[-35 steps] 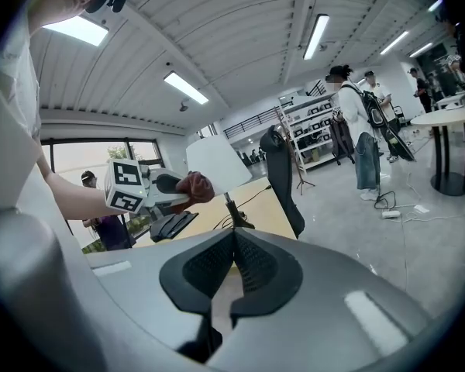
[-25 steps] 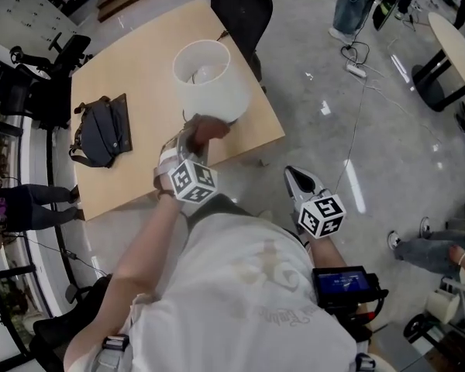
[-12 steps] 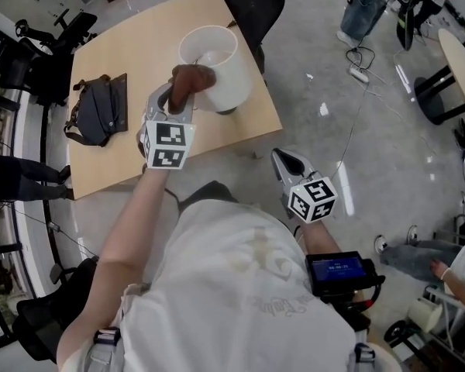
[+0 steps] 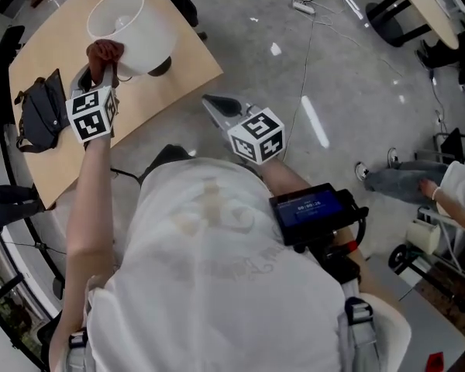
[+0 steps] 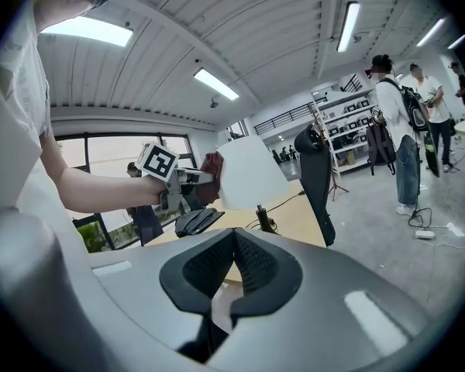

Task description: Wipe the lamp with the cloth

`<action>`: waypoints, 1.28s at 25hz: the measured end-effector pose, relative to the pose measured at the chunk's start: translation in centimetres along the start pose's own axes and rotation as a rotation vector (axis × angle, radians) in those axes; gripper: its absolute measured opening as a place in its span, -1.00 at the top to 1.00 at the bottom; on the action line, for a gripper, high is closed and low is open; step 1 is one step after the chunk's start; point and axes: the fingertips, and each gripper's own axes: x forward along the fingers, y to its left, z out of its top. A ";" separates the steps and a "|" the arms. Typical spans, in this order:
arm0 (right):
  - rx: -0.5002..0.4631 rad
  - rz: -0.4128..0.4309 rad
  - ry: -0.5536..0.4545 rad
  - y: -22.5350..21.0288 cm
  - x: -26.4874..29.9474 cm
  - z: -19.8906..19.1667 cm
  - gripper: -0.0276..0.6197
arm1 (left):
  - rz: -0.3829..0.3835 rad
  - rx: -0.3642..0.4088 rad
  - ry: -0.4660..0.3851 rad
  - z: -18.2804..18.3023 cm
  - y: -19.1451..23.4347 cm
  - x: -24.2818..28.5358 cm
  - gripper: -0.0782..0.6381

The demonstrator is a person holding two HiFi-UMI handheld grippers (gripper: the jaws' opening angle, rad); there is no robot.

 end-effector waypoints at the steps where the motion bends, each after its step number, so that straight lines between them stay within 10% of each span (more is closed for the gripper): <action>1: 0.002 0.000 0.003 -0.1 0.0 -0.1 0.87 | -0.007 -0.003 0.017 -0.8 -0.3 0.2 0.42; 13: 0.011 0.013 0.043 0.3 2.5 -0.9 0.87 | -0.144 -0.010 0.188 -9.2 -4.0 1.0 0.43; 24: 0.007 -0.008 0.049 0.4 6.3 0.2 0.87 | -0.179 -0.260 -0.237 2.5 2.7 -2.2 0.43; 32: 0.011 -0.067 0.017 0.7 6.8 1.5 0.87 | -0.242 -0.254 -0.199 2.5 2.4 0.6 0.43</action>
